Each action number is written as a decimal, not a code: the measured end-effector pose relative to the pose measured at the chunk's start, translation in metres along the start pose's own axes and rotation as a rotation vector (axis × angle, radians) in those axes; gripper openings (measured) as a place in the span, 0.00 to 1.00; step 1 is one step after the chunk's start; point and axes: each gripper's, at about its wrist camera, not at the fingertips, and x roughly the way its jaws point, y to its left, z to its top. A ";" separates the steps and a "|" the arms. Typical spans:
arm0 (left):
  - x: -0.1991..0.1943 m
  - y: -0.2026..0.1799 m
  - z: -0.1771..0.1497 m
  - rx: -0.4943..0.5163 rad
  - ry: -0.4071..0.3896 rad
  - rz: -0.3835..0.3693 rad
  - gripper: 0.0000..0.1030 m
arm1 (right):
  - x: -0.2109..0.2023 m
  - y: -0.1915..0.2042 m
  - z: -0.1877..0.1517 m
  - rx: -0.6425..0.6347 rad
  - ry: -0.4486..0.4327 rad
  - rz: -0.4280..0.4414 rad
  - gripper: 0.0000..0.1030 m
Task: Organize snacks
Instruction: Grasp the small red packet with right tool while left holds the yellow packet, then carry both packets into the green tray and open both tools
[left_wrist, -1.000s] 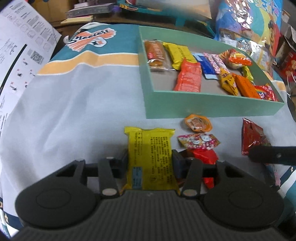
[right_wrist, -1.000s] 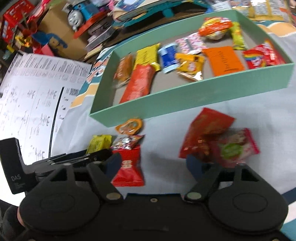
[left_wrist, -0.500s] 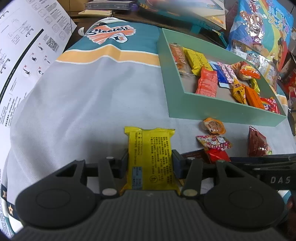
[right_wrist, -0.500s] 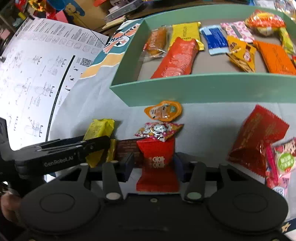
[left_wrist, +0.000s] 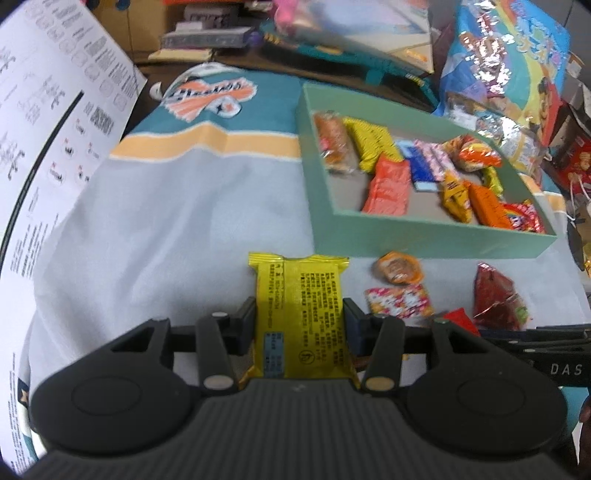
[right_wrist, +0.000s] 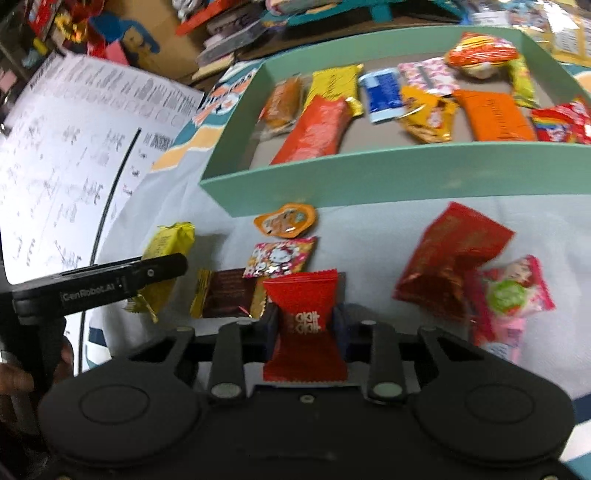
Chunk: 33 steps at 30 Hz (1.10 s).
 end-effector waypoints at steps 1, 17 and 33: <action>-0.003 -0.003 0.003 0.007 -0.009 -0.002 0.46 | -0.005 -0.003 0.000 0.006 -0.010 0.004 0.30; 0.005 -0.061 0.094 0.086 -0.119 -0.033 0.46 | -0.062 -0.036 0.078 0.107 -0.247 0.013 0.30; 0.064 -0.064 0.117 0.123 -0.056 -0.010 0.46 | 0.009 -0.038 0.123 0.141 -0.179 -0.029 0.30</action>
